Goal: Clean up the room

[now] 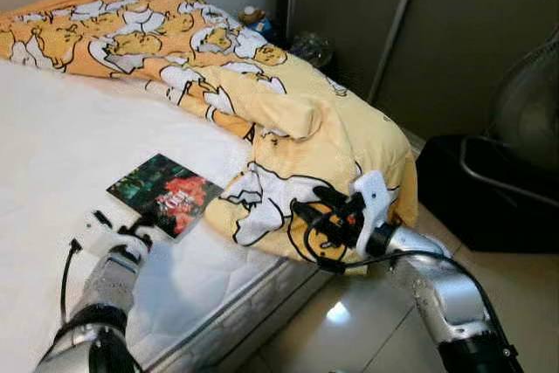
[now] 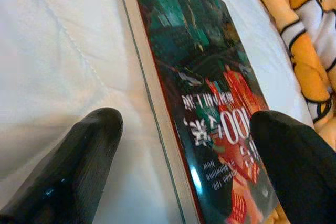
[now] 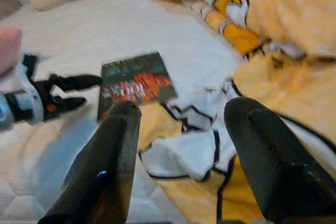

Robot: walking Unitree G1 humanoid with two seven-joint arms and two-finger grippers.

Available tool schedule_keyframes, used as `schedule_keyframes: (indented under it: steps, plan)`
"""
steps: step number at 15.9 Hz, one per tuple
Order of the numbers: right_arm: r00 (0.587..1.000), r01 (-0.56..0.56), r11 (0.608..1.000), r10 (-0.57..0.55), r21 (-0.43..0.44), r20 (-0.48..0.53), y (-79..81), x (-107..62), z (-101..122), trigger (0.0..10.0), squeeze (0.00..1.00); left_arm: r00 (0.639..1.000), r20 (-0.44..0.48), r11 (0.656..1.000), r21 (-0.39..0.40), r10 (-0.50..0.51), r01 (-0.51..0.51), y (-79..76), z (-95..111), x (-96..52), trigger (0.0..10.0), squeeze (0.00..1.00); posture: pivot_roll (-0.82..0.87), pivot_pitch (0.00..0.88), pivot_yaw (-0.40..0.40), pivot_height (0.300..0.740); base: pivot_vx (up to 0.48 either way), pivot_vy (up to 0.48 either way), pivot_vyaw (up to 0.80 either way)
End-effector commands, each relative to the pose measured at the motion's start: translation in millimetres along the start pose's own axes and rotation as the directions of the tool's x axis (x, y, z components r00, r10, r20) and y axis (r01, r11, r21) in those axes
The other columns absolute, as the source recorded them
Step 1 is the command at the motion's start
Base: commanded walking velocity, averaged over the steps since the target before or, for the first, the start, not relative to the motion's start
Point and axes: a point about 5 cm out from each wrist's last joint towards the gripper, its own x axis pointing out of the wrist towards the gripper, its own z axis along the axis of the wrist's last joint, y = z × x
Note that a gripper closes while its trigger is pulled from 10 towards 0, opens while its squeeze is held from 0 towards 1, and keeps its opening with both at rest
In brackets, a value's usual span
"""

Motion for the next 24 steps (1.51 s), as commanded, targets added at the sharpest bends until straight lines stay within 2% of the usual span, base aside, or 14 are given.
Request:
schedule_keyframes:
  steps: [1,2,6,8,9,10,13,15,18,19,20,21,23,24]
  plan:
    - [1.000,-0.008,1.000,0.008,-0.003,0.026,-1.6,-1.6,11,10.0,0.00,1.000,0.013,1.000,-0.028,-0.003,0.003,-2.4,3,1.9,10.0,0.06,-0.17,0.029,-0.018,0.740,0.000,0.000,0.00]
    - [0.999,-0.016,1.000,0.015,0.018,0.038,-0.7,-4.7,14,10.0,0.00,1.000,-0.013,0.998,-0.051,-0.023,0.022,-4.1,-1,2.5,10.0,0.00,-0.17,0.057,-0.018,0.740,0.000,0.000,0.00]
    - [0.999,-0.050,0.998,0.050,0.038,0.019,1.0,-12.9,14,10.0,0.00,0.994,-0.067,0.994,-0.065,-0.091,0.087,-13.6,-14,3.8,10.0,0.00,-0.19,0.104,-0.001,0.740,0.000,0.000,0.00]
    - [0.985,-0.138,0.990,0.141,0.032,-0.096,5.8,-24.0,3,10.0,0.00,0.990,-0.086,0.991,-0.073,-0.115,0.109,-20.1,-19,5.2,10.0,0.00,-0.20,0.105,-0.002,0.740,0.000,0.000,0.00]
    - [0.956,-0.121,0.986,0.084,-0.117,-0.283,-4.3,-34.0,-16,10.0,0.00,0.988,-0.091,0.990,-0.075,-0.124,0.118,-24.5,-20,6.6,10.0,0.00,-0.20,0.108,-0.001,0.740,0.000,0.000,0.00]
    - [0.946,-0.130,0.977,0.071,-0.166,-0.318,-6.7,-36.7,-21,10.0,0.00,0.987,-0.094,0.989,-0.077,-0.130,0.123,-25.7,-20,7.0,10.0,0.00,-0.20,0.110,-0.001,0.740,0.000,0.000,0.00]
    - [0.971,-0.077,0.994,0.058,-0.073,-0.231,-6.3,-38.3,-23,10.0,0.00,0.988,-0.093,0.993,-0.013,-0.121,0.120,-27.3,-21,7.4,10.0,0.00,-0.21,0.109,0.003,0.740,0.000,0.000,0.00]
    - [0.980,-0.050,0.998,0.042,-0.034,-0.194,-5.6,-39.1,-21,10.0,0.00,0.986,-0.085,0.988,-0.058,-0.145,0.141,-29.7,-24,7.2,10.0,0.00,-0.21,0.103,0.002,0.740,0.000,0.000,0.00]
    - [0.988,-0.044,0.999,0.042,-0.014,-0.149,-4.2,-38.5,-18,10.0,0.00,0.959,-0.099,0.959,-0.129,-0.265,0.251,-42.5,-31,6.8,10.0,0.00,-0.21,0.114,0.006,0.740,0.000,0.000,0.00]
    - [0.985,-0.070,0.997,0.068,-0.010,-0.158,-1.7,-40.7,-19,10.0,0.00,0.920,-0.149,0.930,-0.122,-0.362,0.346,-50.8,-39,4.6,10.0,0.00,-0.22,0.116,0.002,0.740,0.000,0.000,0.00]
    - [0.983,-0.078,0.997,0.075,-0.011,-0.165,-1.1,-42.1,-20,10.0,0.00,0.900,-0.171,0.915,-0.117,-0.401,0.386,-54.1,-43,3.4,10.0,0.00,-0.22,0.116,0.002,0.740,0.000,0.000,0.00]
    - [0.983,-0.076,0.997,0.073,-0.008,-0.168,-3.1,-47.0,-21,10.0,0.00,0.866,-0.234,0.895,-0.063,-0.443,0.441,-58.7,-52,0.8,10.0,0.00,-0.22,0.117,-0.003,0.740,0.000,0.000,0.00]
    - [0.983,-0.073,0.997,0.072,0.001,-0.169,-3.7,-49.5,-21,10.0,0.00,0.926,-0.179,0.943,-0.051,-0.332,0.328,-51.5,-48,3.8,10.0,0.00,-0.22,0.122,-0.002,0.740,0.000,0.000,0.00]
    - [0.983,-0.073,0.997,0.073,0.002,-0.169,-2.7,-49.2,-21,10.0,0.00,0.941,-0.155,0.953,-0.073,-0.302,0.294,-48.7,-46,4.5,10.0,0.00,-0.22,0.115,0.002,0.740,0.000,0.000,0.00]
